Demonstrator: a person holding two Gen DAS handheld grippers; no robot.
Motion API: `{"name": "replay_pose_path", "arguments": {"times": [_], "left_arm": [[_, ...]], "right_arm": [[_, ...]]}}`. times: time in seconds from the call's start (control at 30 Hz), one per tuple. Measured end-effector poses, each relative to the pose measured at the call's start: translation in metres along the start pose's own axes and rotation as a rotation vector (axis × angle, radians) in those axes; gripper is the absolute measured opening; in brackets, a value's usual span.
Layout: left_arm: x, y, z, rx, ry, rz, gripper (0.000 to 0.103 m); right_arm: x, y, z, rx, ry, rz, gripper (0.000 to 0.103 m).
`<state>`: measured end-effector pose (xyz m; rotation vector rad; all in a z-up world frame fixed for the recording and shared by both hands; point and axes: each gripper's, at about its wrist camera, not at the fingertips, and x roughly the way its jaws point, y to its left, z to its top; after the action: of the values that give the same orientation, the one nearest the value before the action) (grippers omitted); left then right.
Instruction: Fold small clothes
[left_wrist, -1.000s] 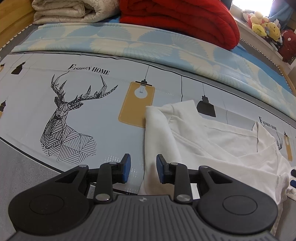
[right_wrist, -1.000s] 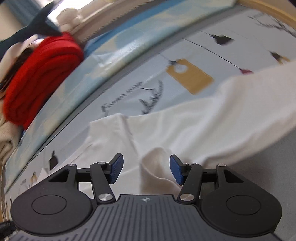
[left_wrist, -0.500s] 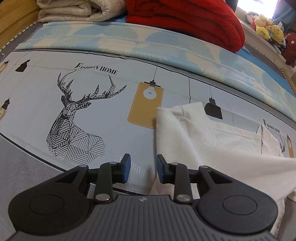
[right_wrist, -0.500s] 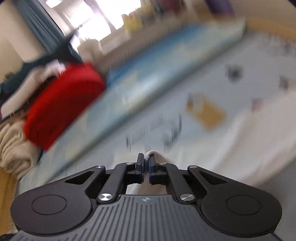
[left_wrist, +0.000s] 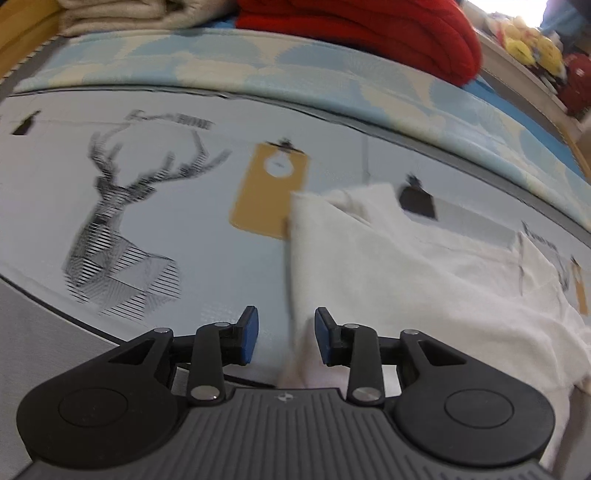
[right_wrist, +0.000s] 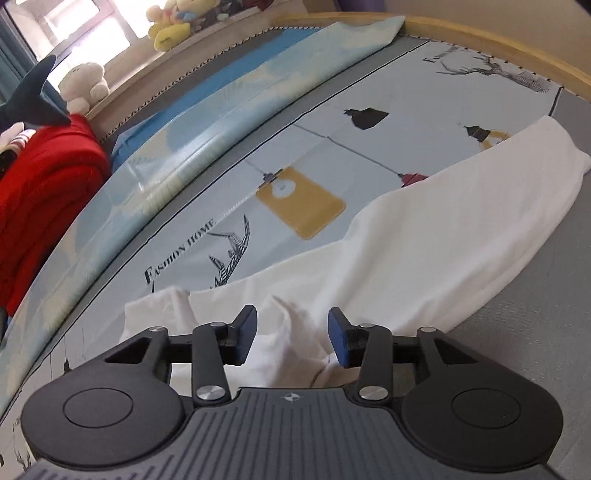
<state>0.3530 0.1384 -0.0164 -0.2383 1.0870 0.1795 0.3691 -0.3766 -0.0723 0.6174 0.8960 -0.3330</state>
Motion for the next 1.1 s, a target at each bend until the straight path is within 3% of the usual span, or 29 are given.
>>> {"name": "replay_pose_path", "arguments": {"times": [0.07,0.13,0.2,0.27,0.33,0.47,0.6,0.83,0.87,0.9,1.1], "left_arm": [[0.002,-0.009,-0.007,0.076,0.021,-0.036,0.04],[0.01,-0.017,-0.018,0.207,0.053,-0.008,0.04],[0.026,-0.017,-0.034,0.363,0.12,0.116,0.042],[0.029,-0.013,-0.039,0.435,0.103,0.215,0.042],[0.024,-0.005,-0.032,0.397,0.071,0.247,0.042],[0.009,0.003,-0.011,0.207,-0.044,0.113,0.042],[0.01,-0.008,0.003,0.116,-0.135,0.019,0.042],[0.033,-0.002,0.016,-0.034,-0.147,-0.053,0.042],[0.034,-0.002,0.017,-0.036,-0.151,-0.067,0.037],[0.035,-0.002,0.018,-0.024,-0.149,-0.086,0.004],[0.023,-0.011,0.023,0.058,-0.175,0.034,0.003]], "right_arm": [[0.0,-0.005,0.003,0.018,-0.001,-0.005,0.045],[-0.003,-0.01,0.006,0.033,-0.008,-0.006,0.045],[-0.004,-0.012,0.007,0.044,-0.01,-0.003,0.045],[-0.004,-0.013,0.009,0.047,-0.013,0.002,0.045],[-0.005,-0.014,0.011,0.05,-0.016,0.006,0.045],[-0.007,-0.017,0.012,0.051,-0.022,0.007,0.045],[-0.006,-0.02,0.011,0.052,-0.016,0.011,0.045],[-0.007,-0.022,0.014,0.049,-0.022,0.015,0.045],[-0.007,-0.023,0.016,0.051,-0.022,0.012,0.045],[-0.007,-0.024,0.017,0.055,-0.023,0.011,0.045],[-0.007,-0.027,0.022,0.062,-0.031,0.008,0.045]]}}
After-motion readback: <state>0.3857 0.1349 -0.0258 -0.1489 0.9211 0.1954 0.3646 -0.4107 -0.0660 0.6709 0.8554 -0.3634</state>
